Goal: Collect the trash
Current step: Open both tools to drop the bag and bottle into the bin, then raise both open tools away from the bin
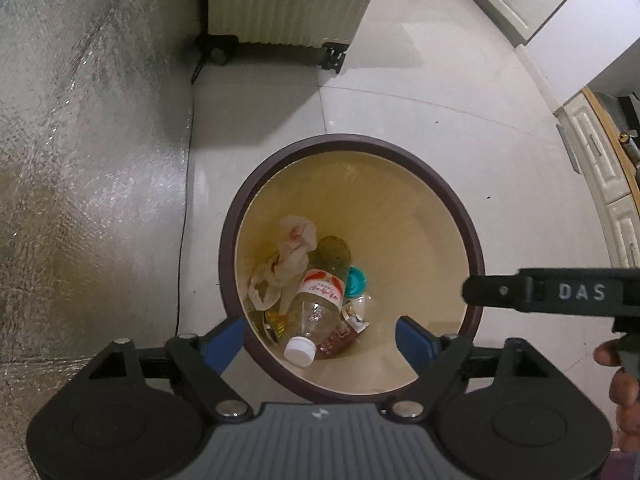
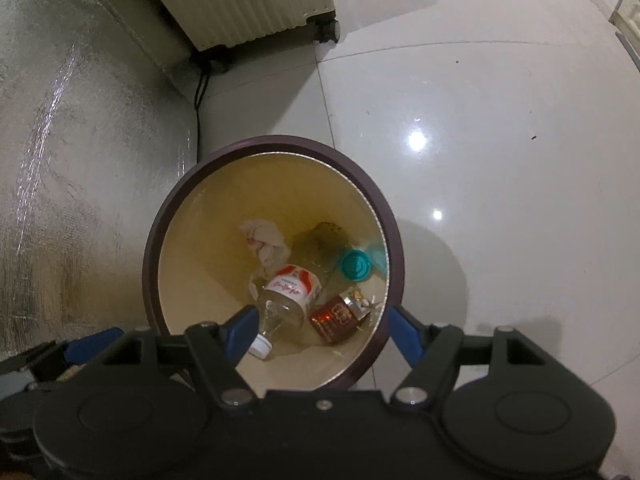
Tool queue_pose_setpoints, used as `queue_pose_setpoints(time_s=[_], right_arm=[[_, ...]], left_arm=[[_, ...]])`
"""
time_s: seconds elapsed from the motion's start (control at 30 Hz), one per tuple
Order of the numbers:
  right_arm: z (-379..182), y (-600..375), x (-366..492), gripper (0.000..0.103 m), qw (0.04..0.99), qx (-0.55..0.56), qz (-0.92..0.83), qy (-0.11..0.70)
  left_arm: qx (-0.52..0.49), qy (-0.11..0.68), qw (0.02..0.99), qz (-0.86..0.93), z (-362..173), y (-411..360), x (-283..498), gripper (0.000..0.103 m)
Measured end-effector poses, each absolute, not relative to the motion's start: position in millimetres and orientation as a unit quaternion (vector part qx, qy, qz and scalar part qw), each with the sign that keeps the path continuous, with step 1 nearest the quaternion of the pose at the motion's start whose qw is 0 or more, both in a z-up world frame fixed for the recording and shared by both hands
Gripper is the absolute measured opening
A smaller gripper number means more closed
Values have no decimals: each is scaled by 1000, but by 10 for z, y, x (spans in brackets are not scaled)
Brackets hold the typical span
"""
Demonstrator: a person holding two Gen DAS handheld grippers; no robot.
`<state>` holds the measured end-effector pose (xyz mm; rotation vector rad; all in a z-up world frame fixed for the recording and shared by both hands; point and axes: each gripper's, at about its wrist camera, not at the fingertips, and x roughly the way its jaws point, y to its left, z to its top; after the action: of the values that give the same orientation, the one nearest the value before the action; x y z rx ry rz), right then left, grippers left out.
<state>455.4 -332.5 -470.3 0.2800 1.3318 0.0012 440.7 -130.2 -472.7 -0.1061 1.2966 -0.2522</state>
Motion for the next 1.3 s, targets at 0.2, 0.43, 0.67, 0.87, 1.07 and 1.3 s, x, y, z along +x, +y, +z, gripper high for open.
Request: queue_pose_setpoints(time_s=[0.2,0.43,0.67,0.87,1.07,1.3], right_arm=[[-4608,-3393,4468,76,788,123,5,603],[-4532,-3434,4356,90,801,109,-4,589],[-4500,-3486,4281,99,811,105,-13,576],[-4393,-3540,4113,103,815,100,-32,569],[-4206,-3525,3912,103,817,68,-51,571],[-3773,-3540,3575,103,835,64,-41,546]], left_arm=[[-46,600,792,-107,-4632,-1266,4414,93],[-30,601,794,-84,-4528,-1253,4376,101],[-24,593,801,-74,-4409,-1187,4313,103],[-17,586,807,-72,-4300,-1156,4209,103],[-11,573,817,-63,-4085,-1114,4058,103],[-13,542,837,-76,-3662,-1138,3815,103]])
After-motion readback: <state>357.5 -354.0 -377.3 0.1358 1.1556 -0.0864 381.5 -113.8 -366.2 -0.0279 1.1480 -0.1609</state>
